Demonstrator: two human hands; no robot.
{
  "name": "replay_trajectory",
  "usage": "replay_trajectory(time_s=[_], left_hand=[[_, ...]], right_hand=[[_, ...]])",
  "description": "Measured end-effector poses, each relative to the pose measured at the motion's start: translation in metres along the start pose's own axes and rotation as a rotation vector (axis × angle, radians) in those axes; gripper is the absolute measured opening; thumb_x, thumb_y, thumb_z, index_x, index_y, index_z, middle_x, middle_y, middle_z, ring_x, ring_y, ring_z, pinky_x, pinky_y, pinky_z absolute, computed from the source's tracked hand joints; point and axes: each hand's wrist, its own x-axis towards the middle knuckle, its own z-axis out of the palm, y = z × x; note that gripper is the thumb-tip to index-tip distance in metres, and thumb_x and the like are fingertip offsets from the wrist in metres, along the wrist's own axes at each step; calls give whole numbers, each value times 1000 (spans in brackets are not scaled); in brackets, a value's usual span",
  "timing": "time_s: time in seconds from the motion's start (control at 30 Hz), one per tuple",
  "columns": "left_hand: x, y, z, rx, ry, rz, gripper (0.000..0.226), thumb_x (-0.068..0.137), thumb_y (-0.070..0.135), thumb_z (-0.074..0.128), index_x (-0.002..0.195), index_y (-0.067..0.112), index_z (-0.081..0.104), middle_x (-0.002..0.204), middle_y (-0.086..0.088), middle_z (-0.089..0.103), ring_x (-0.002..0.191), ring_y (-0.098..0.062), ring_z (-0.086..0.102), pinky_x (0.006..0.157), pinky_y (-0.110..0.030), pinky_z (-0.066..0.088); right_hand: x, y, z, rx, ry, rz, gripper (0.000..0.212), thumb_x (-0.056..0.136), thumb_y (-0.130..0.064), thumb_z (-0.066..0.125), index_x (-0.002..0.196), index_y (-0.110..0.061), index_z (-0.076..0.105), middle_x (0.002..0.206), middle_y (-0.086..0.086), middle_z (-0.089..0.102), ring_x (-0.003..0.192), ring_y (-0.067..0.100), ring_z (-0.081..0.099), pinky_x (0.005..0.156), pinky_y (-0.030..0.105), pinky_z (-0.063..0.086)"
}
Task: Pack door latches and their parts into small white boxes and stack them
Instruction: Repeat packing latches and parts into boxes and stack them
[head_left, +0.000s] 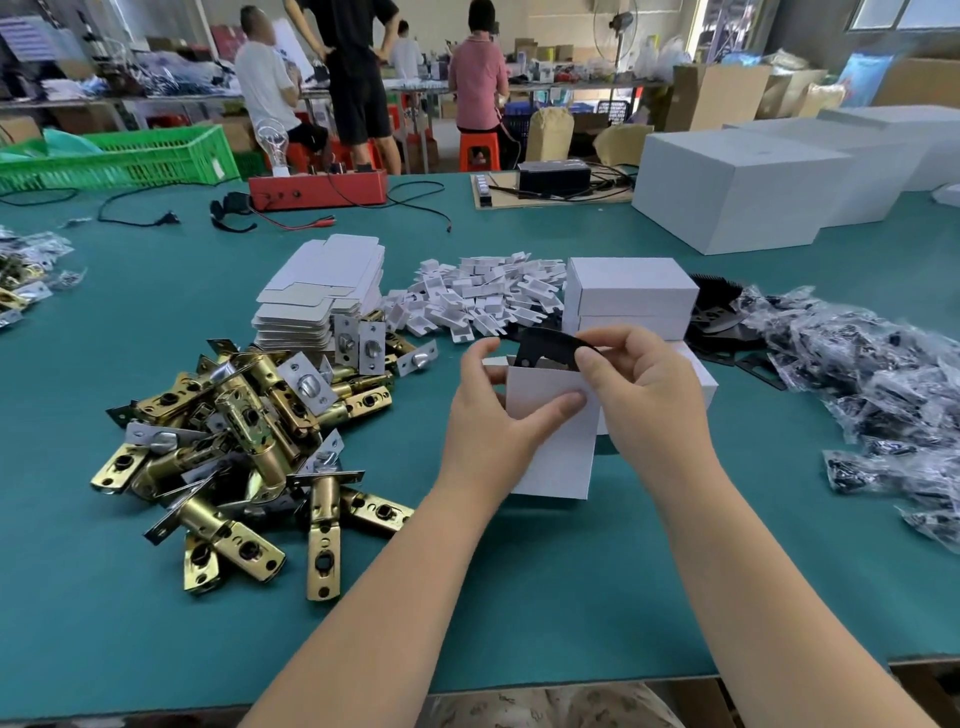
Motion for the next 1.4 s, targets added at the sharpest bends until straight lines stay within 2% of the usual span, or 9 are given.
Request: replay_trajectory(time_s=[0.13, 0.23, 0.3, 0.43, 0.57, 0.8, 1.13, 1.27, 1.4], left_hand=[[-20, 2, 21, 119, 74, 14, 101, 83, 53, 66, 153, 25, -2, 140, -5, 44, 130, -21, 41, 106, -37, 38], [-25, 6, 29, 249, 9, 43, 121, 75, 67, 62, 148, 29, -27, 159, -3, 17, 144, -16, 19, 116, -40, 25], [-24, 8, 27, 279, -10, 34, 132, 64, 70, 69, 142, 37, -32, 161, 0, 12, 146, -15, 19, 114, -40, 29], [-24, 6, 24, 239, -5, 23, 131, 66, 58, 79, 137, 51, -31, 157, 1, 27, 137, -20, 38, 91, -26, 34], [-25, 6, 23, 252, 35, 100, 121, 68, 55, 79, 132, 66, -23, 146, 6, 39, 122, -17, 49, 83, -24, 33], [-25, 6, 23, 217, 9, 94, 104, 66, 44, 81, 134, 54, 3, 138, 13, 46, 107, -13, 56, 82, -27, 45], [-22, 6, 23, 194, 3, 93, 97, 67, 49, 80, 132, 54, 8, 124, 11, 56, 92, -10, 54, 77, -28, 42], [-22, 5, 22, 191, 6, 110, 99, 65, 51, 79, 133, 55, 8, 125, 14, 54, 101, -12, 57, 78, -27, 40], [-21, 6, 22, 178, 10, 134, 95, 58, 62, 69, 132, 55, 9, 128, 10, 53, 102, -13, 58, 79, -27, 43]], right_hand=[[5, 0, -1, -32, 13, 23, 20, 90, -17, 63, 83, -35, 61, 75, -13, 65, 72, -1, 60, 63, 8, 44], [7, 0, -1, -38, 49, 31, 17, 89, -19, 63, 82, -35, 63, 70, -13, 65, 67, -2, 58, 60, 17, 45], [8, 0, -2, -21, 62, 35, 16, 89, -20, 63, 83, -34, 64, 70, -14, 66, 68, -4, 58, 63, 17, 43], [7, -3, -1, -9, 56, 38, 15, 89, -20, 64, 82, -33, 64, 70, -13, 66, 70, -6, 59, 65, 13, 44], [6, -5, 0, -36, 39, 23, 13, 89, -20, 63, 84, -33, 64, 73, -11, 67, 71, -2, 60, 66, 18, 46], [11, -7, -4, -58, -33, 54, 20, 90, -15, 60, 78, -30, 62, 58, -20, 63, 60, -8, 56, 55, 8, 43], [2, -5, -7, -219, -157, 11, 23, 91, -17, 57, 77, -36, 60, 78, -4, 67, 87, 17, 58, 75, 37, 50], [-4, -2, -3, -370, -94, -148, 22, 92, -17, 55, 79, -34, 58, 79, -22, 54, 95, 7, 47, 74, 1, 32], [-8, 9, 0, -424, -72, -285, 22, 95, -25, 53, 87, -15, 71, 94, -9, 56, 102, 14, 42, 86, 4, 26]])
